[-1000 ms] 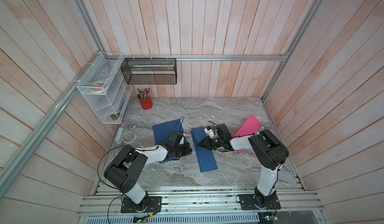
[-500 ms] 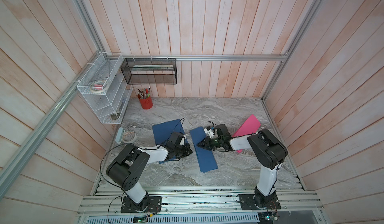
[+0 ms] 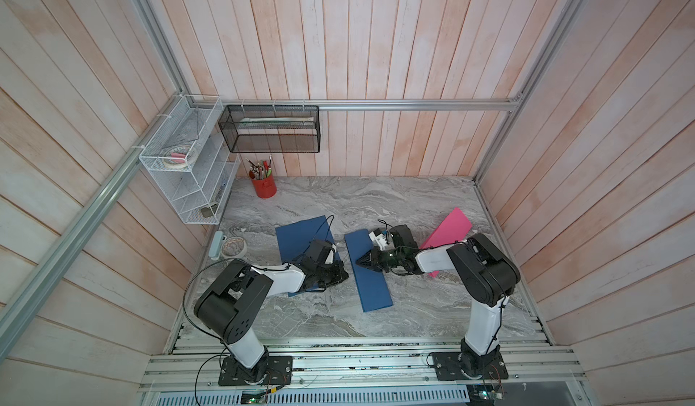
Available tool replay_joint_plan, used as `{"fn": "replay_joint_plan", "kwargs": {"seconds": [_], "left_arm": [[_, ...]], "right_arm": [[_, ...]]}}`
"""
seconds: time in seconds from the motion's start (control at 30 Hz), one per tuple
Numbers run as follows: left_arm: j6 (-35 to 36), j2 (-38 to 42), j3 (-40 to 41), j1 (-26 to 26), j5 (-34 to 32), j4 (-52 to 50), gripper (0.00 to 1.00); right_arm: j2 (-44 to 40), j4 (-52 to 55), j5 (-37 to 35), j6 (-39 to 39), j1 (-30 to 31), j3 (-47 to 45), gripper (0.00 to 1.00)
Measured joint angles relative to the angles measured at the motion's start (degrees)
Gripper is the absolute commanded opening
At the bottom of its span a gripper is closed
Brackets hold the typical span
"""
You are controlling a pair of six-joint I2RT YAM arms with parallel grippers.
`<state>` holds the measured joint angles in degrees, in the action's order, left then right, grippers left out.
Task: Fold the rectangular paper in half along the long edge
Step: Fold the paper at the center of the board.
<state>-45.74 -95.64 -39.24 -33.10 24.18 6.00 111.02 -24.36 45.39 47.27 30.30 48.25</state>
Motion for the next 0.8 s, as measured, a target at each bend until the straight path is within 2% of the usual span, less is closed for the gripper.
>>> {"fn": "replay_joint_plan", "kwargs": {"seconds": [0.8], "left_arm": [[-0.4,-1.4,0.0,-0.4,0.9,1.3,0.0]], "right_arm": [[1.4,-2.5,0.8,2.0,0.0,0.0,0.22]]}}
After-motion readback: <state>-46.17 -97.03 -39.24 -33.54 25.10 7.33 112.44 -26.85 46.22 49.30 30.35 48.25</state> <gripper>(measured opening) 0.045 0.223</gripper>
